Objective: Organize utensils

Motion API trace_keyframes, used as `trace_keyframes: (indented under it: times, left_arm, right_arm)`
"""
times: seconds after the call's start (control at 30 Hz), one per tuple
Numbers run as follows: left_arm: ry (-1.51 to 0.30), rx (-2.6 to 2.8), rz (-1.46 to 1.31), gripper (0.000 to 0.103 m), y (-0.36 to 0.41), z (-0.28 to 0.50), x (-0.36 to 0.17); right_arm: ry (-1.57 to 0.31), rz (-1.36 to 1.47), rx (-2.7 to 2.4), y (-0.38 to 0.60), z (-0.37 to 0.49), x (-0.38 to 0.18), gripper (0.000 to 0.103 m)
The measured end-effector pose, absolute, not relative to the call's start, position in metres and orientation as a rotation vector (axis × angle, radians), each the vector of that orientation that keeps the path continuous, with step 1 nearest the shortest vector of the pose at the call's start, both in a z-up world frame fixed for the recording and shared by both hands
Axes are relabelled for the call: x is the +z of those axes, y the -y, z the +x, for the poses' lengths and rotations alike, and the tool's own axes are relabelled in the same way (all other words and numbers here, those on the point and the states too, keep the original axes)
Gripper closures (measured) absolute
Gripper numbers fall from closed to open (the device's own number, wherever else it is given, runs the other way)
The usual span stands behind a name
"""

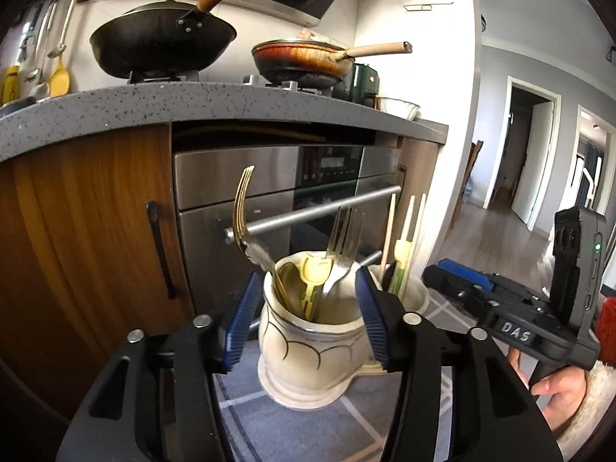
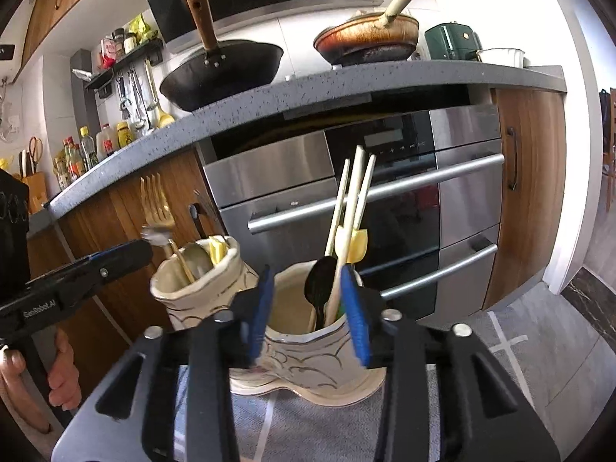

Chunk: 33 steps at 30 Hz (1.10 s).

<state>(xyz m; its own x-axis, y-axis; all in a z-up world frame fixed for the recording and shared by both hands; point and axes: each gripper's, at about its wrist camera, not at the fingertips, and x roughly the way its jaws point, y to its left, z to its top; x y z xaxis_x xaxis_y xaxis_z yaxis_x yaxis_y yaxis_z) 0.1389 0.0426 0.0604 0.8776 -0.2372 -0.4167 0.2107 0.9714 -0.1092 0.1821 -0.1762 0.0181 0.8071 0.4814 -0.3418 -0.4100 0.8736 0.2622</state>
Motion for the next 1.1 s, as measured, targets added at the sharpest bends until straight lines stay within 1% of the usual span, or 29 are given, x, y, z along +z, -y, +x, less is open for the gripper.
trace_keyframes:
  times: [0.03, 0.07, 0.13, 0.17, 0.2, 0.23, 0.27, 0.33, 0.37, 0.57, 0.73, 1.1]
  left_arm:
    - [-0.442, -0.226, -0.059, 0.039, -0.043, 0.135, 0.062]
    - [-0.441, -0.226, -0.061, 0.031, -0.044, 0.131, 0.064]
    - [-0.436, -0.225, -0.063, 0.024, -0.046, 0.122, 0.067]
    - [-0.435, -0.226, -0.059, 0.022, -0.047, 0.116, 0.069]
    - [-0.439, -0.222, -0.055, 0.020, -0.047, 0.111, 0.069]
    - [-0.449, -0.213, -0.053, 0.014, -0.049, 0.105, 0.069]
    - [-0.453, -0.205, -0.055, 0.009, -0.050, 0.101, 0.069]
    - [-0.467, -0.193, -0.063, 0.008, -0.052, 0.091, 0.066]
    - [-0.482, -0.185, -0.065, 0.007, -0.053, 0.086, 0.064]
    - [-0.547, -0.088, -0.053, 0.005, -0.048, 0.059, 0.038]
    - [-0.548, -0.037, -0.067, 0.005, -0.039, 0.049, 0.022]
    - [-0.531, 0.003, -0.031, 0.005, -0.034, 0.044, 0.018]
  right_arm:
    - [-0.413, 0.179, 0.478, 0.178, 0.179, 0.020, 0.051]
    - [-0.417, 0.175, 0.476, 0.180, 0.173, 0.024, 0.047]
    - [-0.417, 0.155, 0.470, 0.184, 0.162, 0.029, 0.032]
    - [-0.418, 0.148, 0.469, 0.185, 0.157, 0.031, 0.029]
    - [-0.423, 0.139, 0.465, 0.187, 0.152, 0.033, 0.024]
    - [-0.429, 0.132, 0.457, 0.189, 0.147, 0.034, 0.018]
    - [-0.438, 0.125, 0.443, 0.192, 0.140, 0.034, 0.016]
    - [-0.451, 0.124, 0.417, 0.198, 0.129, 0.032, 0.007]
    - [-0.458, 0.126, 0.408, 0.201, 0.124, 0.030, 0.006]
    - [-0.505, 0.097, 0.337, 0.207, 0.104, 0.014, 0.006]
    - [-0.496, 0.100, 0.331, 0.204, 0.091, 0.003, 0.006]
    - [-0.492, 0.088, 0.345, 0.196, 0.083, -0.002, 0.006]
